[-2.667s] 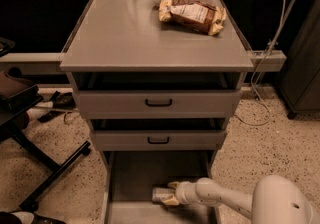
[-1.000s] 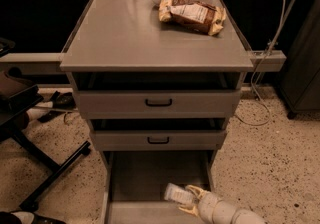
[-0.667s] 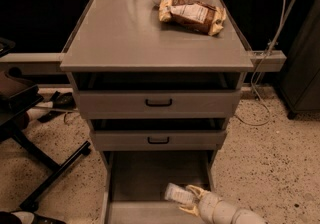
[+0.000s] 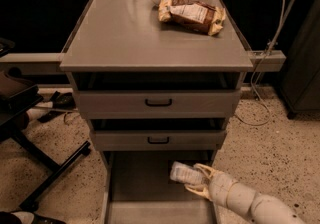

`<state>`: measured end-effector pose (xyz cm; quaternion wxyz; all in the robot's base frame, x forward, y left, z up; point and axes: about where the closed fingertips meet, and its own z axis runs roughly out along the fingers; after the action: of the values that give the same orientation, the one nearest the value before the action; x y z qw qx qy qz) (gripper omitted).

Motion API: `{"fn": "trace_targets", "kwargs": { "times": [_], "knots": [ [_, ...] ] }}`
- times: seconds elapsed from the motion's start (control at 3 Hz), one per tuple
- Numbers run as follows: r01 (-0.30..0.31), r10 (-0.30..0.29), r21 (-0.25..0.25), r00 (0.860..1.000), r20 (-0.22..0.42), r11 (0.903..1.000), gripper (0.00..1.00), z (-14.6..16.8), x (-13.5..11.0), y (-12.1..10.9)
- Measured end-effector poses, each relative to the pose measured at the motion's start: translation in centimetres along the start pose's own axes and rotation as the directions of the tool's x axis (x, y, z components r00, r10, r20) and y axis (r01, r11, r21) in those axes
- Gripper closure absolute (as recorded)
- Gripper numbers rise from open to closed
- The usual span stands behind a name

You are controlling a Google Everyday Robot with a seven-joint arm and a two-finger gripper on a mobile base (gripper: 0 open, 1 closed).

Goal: Pick blue plastic bottle from bottom drawer and place on counter

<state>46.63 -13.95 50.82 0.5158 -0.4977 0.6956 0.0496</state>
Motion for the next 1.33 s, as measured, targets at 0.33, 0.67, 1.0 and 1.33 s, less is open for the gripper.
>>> {"fn": "trace_targets", "kwargs": {
  "times": [0.33, 0.67, 1.0, 1.33],
  "knots": [
    [0.063, -0.064, 0.031, 0.997, 0.035, 0.9975, 1.00, -4.3, -6.9, -4.4],
    [0.130, -0.132, 0.043, 0.990, 0.058, 0.9906, 1.00, -6.2, -11.9, -7.3],
    [0.130, -0.132, 0.043, 0.990, 0.058, 0.9906, 1.00, -6.2, -11.9, -7.3],
    [0.121, -0.125, 0.062, 0.990, 0.061, 0.9907, 1.00, -6.2, -11.9, -8.4]
  ]
}}
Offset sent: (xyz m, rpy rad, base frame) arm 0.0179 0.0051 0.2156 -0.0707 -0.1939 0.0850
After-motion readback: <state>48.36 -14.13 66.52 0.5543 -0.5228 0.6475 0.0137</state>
